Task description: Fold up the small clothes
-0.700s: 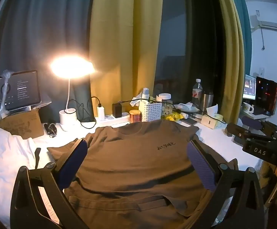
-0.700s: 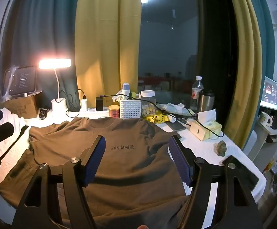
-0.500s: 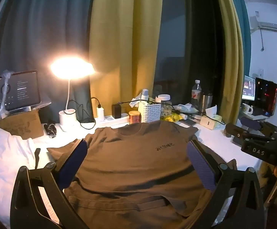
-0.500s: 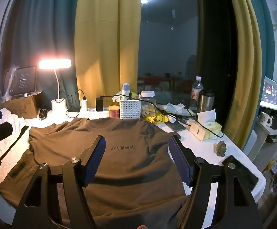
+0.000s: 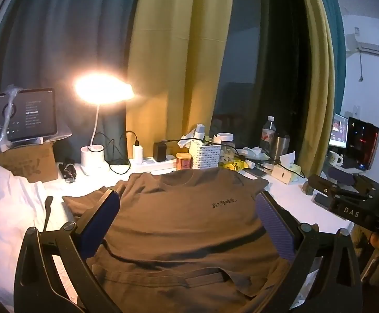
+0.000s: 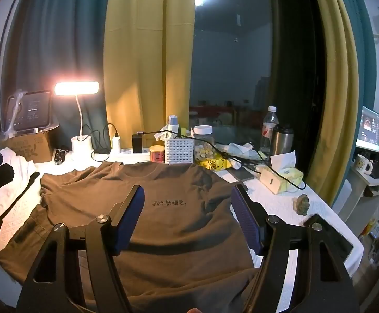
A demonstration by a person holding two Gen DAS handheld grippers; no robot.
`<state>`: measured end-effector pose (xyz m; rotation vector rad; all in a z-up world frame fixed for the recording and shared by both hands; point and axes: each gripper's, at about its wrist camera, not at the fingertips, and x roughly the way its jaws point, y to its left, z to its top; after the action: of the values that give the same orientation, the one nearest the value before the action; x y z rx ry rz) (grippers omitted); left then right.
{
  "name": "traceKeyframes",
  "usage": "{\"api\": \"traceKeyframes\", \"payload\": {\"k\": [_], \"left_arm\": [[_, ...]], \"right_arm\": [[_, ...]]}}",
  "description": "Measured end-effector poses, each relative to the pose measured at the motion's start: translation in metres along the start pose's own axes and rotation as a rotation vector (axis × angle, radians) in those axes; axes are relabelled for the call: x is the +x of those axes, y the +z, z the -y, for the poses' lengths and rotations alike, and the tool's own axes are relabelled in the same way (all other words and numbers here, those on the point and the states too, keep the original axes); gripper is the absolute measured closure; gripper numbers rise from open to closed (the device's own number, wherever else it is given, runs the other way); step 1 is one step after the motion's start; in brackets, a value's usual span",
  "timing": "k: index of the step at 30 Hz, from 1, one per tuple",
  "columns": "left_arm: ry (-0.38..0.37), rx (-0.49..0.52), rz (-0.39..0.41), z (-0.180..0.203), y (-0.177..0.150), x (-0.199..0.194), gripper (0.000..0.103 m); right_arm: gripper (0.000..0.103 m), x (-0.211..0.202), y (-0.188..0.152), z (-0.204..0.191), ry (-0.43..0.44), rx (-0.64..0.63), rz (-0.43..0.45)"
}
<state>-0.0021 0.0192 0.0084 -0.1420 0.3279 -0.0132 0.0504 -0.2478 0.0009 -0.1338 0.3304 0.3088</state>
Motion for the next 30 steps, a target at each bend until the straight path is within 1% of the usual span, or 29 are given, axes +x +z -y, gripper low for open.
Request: {"api": "traceKeyframes", "payload": {"k": [6, 10, 22, 30], "left_arm": [[-0.020, -0.025, 0.012, -0.004, -0.002, -0.001, 0.001], [-0.013, -0.035, 0.027, -0.007, -0.003, -0.002, 0.001], [-0.001, -0.023, 0.030, -0.006, -0.009, -0.003, 0.001], [0.008, -0.005, 0.011, -0.004, -0.012, 0.001, 0.001]], "right_arm": [[0.031, -0.001, 0.001, -0.001, 0.000, -0.002, 0.000], [0.031, -0.001, 0.002, -0.001, -0.001, -0.003, 0.001], [0.031, 0.000, 0.003, 0.000, 0.000, -0.003, -0.001], [0.031, 0.003, -0.001, 0.002, 0.000, -0.003, -0.001]]}}
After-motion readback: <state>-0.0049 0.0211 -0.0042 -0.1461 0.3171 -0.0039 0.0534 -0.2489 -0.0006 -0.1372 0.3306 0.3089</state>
